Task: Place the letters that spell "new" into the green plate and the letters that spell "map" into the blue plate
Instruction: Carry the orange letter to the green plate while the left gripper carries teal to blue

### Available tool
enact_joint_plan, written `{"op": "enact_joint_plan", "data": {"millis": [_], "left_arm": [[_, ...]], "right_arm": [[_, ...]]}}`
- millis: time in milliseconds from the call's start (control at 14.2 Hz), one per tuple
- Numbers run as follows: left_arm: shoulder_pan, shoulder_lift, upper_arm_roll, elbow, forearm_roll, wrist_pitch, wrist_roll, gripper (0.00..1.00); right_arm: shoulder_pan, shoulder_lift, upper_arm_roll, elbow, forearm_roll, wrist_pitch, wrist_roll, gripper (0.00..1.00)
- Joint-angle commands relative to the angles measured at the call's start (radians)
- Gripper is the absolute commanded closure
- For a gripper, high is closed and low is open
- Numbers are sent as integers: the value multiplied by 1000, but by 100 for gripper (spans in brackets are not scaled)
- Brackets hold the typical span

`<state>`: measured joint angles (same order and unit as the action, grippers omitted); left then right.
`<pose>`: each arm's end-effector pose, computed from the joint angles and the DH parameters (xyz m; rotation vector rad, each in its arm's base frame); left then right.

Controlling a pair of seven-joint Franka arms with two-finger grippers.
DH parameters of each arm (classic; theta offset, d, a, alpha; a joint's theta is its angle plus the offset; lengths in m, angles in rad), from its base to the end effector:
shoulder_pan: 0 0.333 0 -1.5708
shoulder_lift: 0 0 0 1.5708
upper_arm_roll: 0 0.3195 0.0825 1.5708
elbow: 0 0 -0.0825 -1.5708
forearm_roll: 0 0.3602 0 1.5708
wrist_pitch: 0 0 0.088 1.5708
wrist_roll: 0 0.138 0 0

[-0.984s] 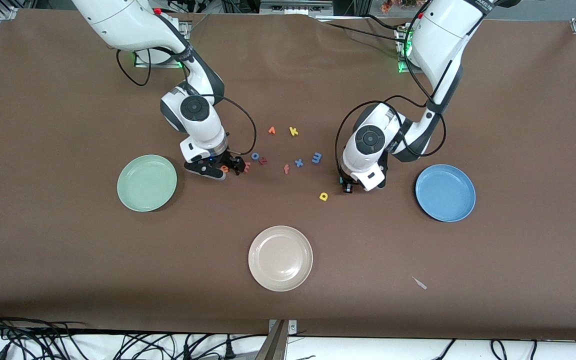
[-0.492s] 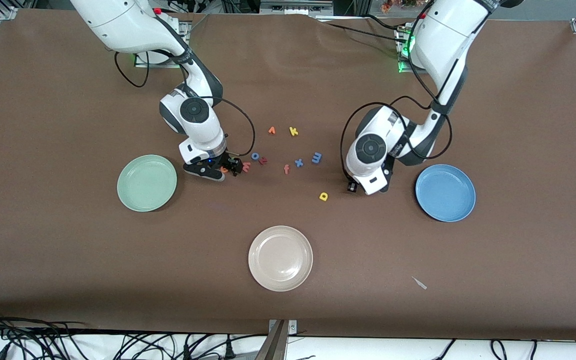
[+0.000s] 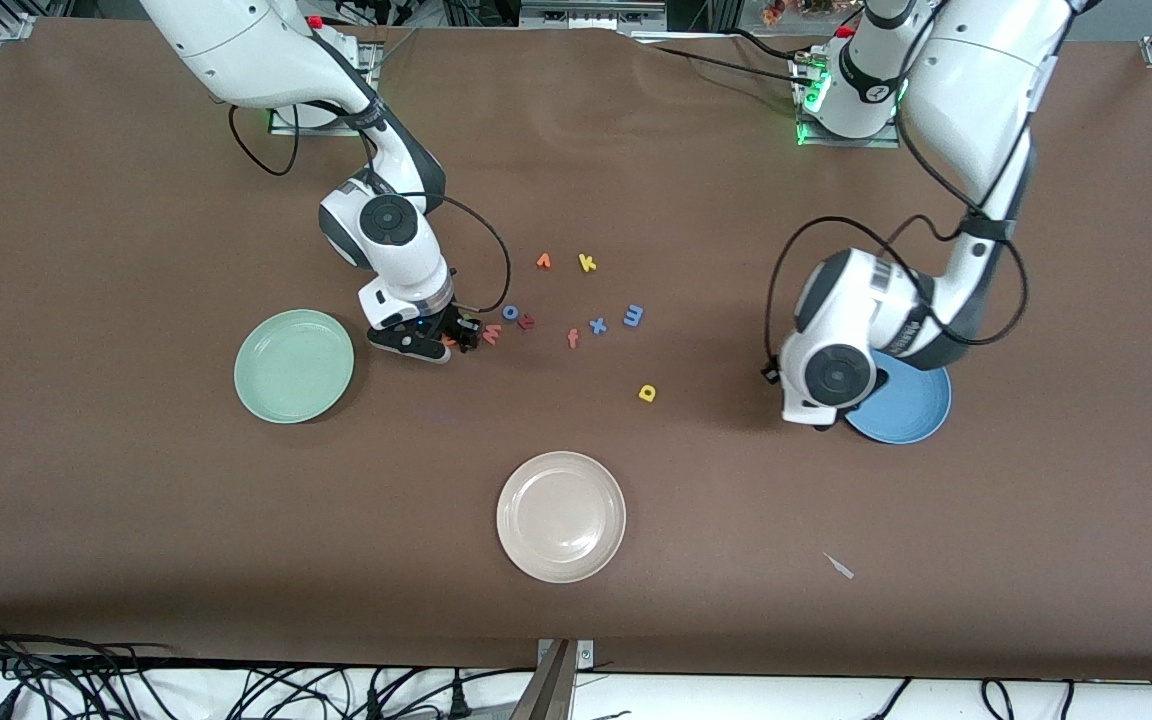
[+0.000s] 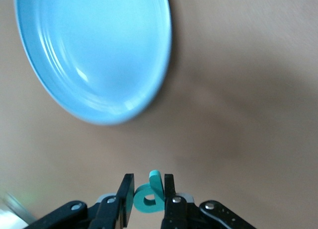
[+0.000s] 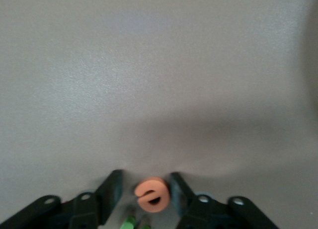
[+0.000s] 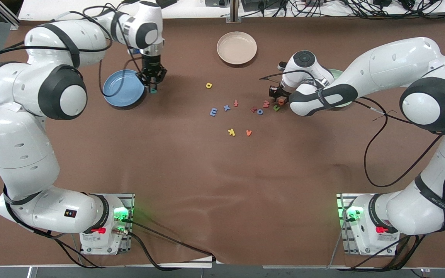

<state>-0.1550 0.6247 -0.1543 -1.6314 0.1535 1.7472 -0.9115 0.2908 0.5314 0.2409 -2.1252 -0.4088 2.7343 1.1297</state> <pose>0.5750 -0.1571 0.2197 -2.6665 -0.7412 0.5408 0.4879 0.3015 0.1645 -3.0682 0.4143 -0.1838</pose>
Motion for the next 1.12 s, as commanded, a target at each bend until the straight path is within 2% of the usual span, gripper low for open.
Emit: {"op": "enact_joint_plan", "data": {"millis": [0, 141, 281, 351, 422, 562, 703, 844, 914, 1054], "left_arm": [[67, 26, -8, 25, 92, -32, 317, 100], [121, 49, -8, 24, 110, 44, 565, 100], [162, 81, -8, 24, 110, 130, 713, 100], [167, 87, -8, 22, 112, 153, 762, 74], [164, 83, -8, 25, 112, 150, 814, 1], [167, 52, -8, 33, 110, 146, 829, 0], [155, 36, -17, 65, 92, 86, 775, 0], [160, 20, -71, 67, -10, 97, 665, 0], [154, 18, -83, 64, -73, 132, 584, 0], [118, 21, -131, 51, -91, 213, 406, 0]], "right_arm": [[1, 22, -6, 4, -28, 7, 19, 72], [1, 21, -8, 4, -28, 7, 18, 77], [-2, 12, -8, 4, -28, 2, 1, 79], [-4, 3, -9, 5, -27, -2, -16, 79], [-5, -11, -14, 8, -27, -18, -30, 79], [-8, -46, -26, 22, -24, -108, -94, 79], [-24, -77, -41, 47, -13, -197, -171, 79], [-35, -96, -45, 71, -5, -264, -241, 79], [-44, -108, -46, 91, 33, -304, -295, 79], [-76, -128, -52, 154, 158, -414, -501, 79]]}}
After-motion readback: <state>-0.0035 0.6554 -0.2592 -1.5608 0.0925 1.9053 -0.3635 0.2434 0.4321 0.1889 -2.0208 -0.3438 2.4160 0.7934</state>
